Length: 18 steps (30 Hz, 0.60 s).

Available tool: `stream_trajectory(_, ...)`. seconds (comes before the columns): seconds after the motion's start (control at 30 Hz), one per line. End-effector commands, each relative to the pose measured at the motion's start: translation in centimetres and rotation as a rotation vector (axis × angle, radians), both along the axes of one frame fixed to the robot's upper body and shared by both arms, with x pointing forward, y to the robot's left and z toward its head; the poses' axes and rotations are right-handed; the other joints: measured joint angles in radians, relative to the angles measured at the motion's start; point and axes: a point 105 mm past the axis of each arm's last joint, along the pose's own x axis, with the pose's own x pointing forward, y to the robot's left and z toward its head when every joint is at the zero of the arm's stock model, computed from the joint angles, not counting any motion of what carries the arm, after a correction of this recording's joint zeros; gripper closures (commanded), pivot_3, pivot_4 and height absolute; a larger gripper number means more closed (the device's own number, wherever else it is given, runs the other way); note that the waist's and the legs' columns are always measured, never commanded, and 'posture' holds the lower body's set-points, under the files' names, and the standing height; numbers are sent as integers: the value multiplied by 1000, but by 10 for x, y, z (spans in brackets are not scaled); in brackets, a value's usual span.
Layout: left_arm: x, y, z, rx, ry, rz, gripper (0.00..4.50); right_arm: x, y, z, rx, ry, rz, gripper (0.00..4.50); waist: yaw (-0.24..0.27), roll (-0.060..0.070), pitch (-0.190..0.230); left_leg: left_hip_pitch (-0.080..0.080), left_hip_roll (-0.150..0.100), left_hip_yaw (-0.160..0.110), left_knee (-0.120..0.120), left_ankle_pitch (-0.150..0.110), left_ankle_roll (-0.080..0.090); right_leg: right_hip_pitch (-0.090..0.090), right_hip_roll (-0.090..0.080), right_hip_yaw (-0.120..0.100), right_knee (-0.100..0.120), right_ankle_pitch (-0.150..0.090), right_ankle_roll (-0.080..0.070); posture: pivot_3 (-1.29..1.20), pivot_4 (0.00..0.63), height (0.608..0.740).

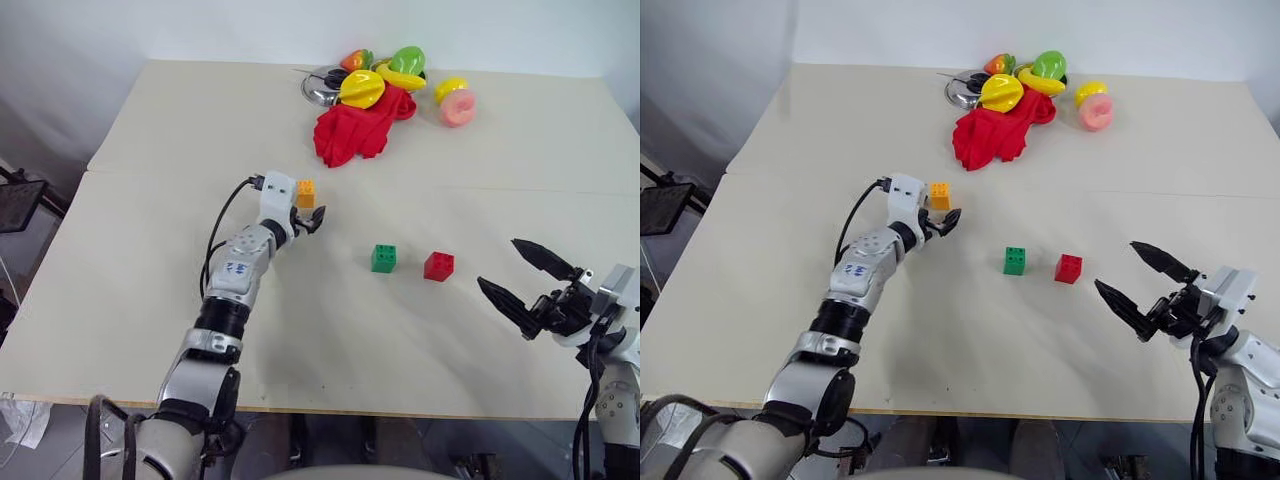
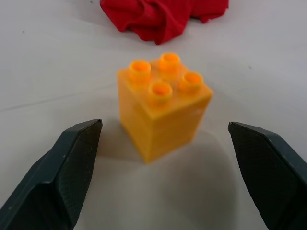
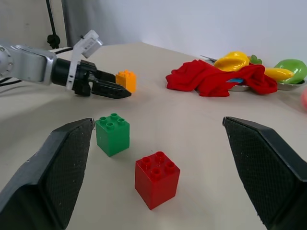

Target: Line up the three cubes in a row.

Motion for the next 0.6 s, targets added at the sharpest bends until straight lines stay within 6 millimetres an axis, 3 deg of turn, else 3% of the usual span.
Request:
stream_trajectory(0.03,8,0,1,-16,-5,70,21,-5,2,9,13,-40,3,0,2,0,0,0,0,0,0,0,0,0,0,0,0,0,0,0,150,740)
stream_trajectory(0.07,8,0,0,-24,0,77,21,-5,3,9,14,-40,2,0,2,0,0,0,0,0,0,0,0,0,0,0,0,0,0,0,150,740)
stream_trajectory(0.17,9,-10,1,-42,0,63,610,-7,1,6,21,-36,-8,0,1,0,0,0,0,0,0,0,0,0,0,0,0,0,1,0,150,740)
stream_trajectory(0.37,5,-20,3,-25,-1,-11,2490,-12,0,2,25,-30,-20,0,5,0,0,0,-1,0,0,0,0,0,-1,0,-1,0,1,0,150,740)
stream_trajectory(0.43,1,-19,6,-32,-7,-76,2917,-14,-1,1,22,-27,-24,0,5,0,0,0,-1,-1,0,0,0,0,-1,0,-1,0,1,0,150,740)
stream_trajectory(0.6,-31,-14,26,10,-154,-460,2973,-20,-8,0,7,-22,-40,0,-4,0,0,-1,0,0,-1,0,0,-1,0,0,-1,0,1,0,150,740)
